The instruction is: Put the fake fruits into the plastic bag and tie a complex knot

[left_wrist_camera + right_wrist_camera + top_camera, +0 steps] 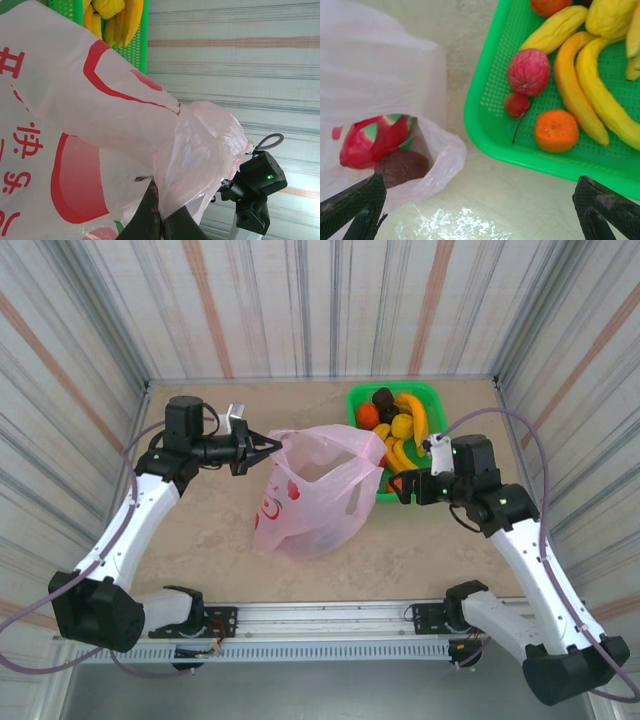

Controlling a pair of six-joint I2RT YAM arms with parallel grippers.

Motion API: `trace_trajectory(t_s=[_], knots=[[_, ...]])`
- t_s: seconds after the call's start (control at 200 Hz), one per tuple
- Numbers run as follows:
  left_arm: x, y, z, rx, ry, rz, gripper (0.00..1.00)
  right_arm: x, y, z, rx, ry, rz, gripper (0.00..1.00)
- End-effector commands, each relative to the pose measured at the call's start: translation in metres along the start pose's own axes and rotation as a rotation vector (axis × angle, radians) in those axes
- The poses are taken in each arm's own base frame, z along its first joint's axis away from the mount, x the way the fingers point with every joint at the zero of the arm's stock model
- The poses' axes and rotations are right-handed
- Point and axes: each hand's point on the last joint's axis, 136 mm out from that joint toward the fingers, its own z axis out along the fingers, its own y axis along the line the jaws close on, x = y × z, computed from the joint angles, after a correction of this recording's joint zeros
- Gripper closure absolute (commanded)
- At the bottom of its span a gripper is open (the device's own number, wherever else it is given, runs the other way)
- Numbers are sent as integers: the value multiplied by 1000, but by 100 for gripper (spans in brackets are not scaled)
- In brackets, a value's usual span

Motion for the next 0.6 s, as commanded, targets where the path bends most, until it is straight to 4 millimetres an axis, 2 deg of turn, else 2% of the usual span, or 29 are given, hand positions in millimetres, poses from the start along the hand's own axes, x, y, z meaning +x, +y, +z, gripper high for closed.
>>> trace_trajectory(t_s=[0.0,0.145,0.17,0.27,0.596], knots=[[3,2,-4,-3,6,13,100,-2,-5,-5,-5,22,36,1],[3,1,-6,-3,2,16,100,-8,-20,1,45,48,93,2],[3,1,-6,-2,1,16,100,-6,-25,10,61,80,109,2],[4,1,-7,-2,0,16,100,-9,-33,23,87,115,133,2],[4,1,-14,-6,-17,12,100,-28,-47,70,104,168,162,3]])
